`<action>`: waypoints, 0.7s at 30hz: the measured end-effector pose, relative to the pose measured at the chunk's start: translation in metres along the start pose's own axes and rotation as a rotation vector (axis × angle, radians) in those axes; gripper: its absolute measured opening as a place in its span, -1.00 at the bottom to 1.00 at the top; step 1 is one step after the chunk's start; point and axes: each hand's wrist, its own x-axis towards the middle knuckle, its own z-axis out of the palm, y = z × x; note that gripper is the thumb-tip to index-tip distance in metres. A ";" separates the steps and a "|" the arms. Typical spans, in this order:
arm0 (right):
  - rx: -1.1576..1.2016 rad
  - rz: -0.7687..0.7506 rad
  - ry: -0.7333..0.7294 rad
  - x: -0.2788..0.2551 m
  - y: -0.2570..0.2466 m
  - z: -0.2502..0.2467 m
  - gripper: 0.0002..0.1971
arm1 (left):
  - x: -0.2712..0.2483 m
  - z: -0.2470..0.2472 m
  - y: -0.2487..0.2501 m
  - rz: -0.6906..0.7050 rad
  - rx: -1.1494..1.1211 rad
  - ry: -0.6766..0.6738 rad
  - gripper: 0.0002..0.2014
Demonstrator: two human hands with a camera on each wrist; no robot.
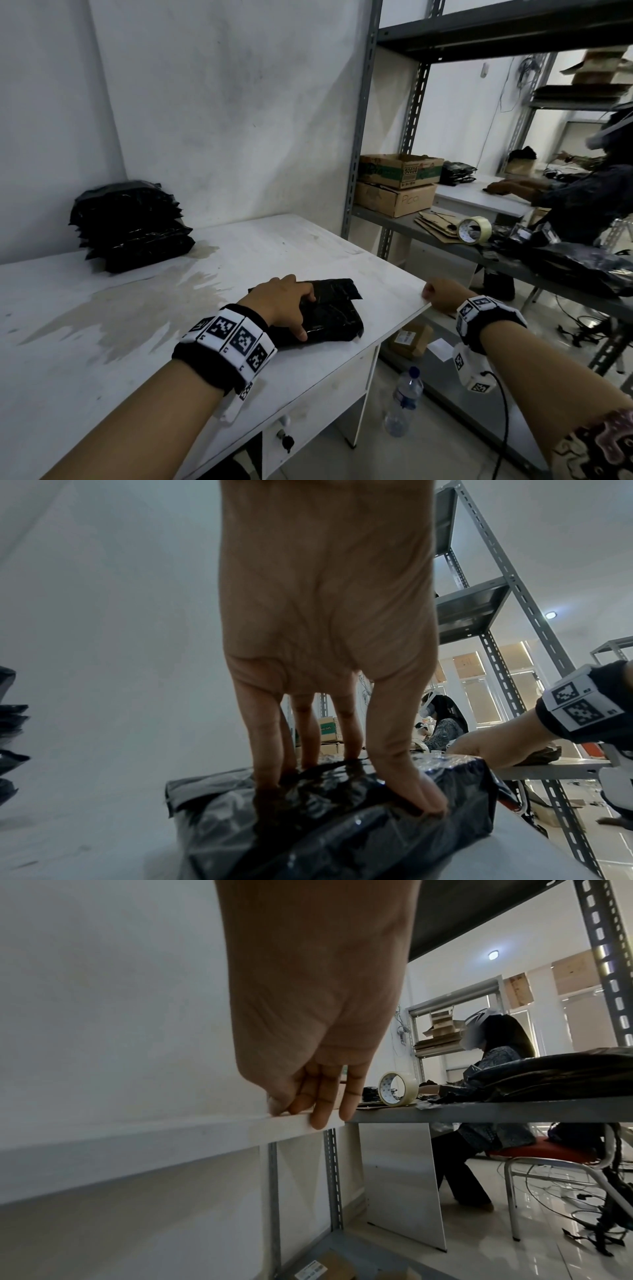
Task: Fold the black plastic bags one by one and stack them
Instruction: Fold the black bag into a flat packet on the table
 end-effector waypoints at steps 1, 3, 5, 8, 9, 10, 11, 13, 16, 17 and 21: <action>0.009 -0.017 -0.005 0.001 0.002 -0.003 -0.76 | 0.000 0.000 0.000 -0.001 -0.001 0.001 -0.31; 0.049 -0.024 -0.022 0.001 0.002 -0.011 -0.88 | 0.000 -0.001 0.000 -0.003 -0.004 0.001 -0.31; 0.080 -0.047 -0.029 0.001 0.003 -0.014 -0.84 | 0.000 -0.001 0.000 -0.005 -0.003 0.001 -0.31; 0.158 -0.029 -0.015 0.002 0.004 -0.016 -0.83 | 0.000 -0.001 0.001 -0.003 0.000 -0.001 -0.31; 0.178 -0.016 -0.010 0.001 0.005 -0.016 -0.87 | 0.000 -0.001 0.000 -0.002 0.000 -0.001 -0.31; 0.192 -0.008 -0.010 0.001 0.005 -0.016 -0.90 | -0.001 -0.001 0.000 -0.001 0.001 0.000 -0.31; 0.199 -0.001 -0.012 0.001 0.006 -0.015 -0.93 | -0.001 0.000 0.000 0.000 0.001 0.000 -0.31; 0.212 0.008 -0.008 0.000 0.007 -0.015 -0.95 | -0.001 0.000 0.000 0.002 0.000 0.000 -0.31; 0.190 0.012 -0.014 0.003 0.007 -0.016 -0.94 | -0.002 0.000 0.000 0.004 0.004 0.001 -0.31; 0.181 0.010 -0.023 0.004 0.007 -0.017 -0.93 | -0.002 -0.001 0.000 0.004 0.005 0.001 -0.31; 0.142 0.010 -0.024 0.005 0.004 -0.017 -0.93 | -0.001 0.000 0.000 0.004 0.005 0.001 -0.30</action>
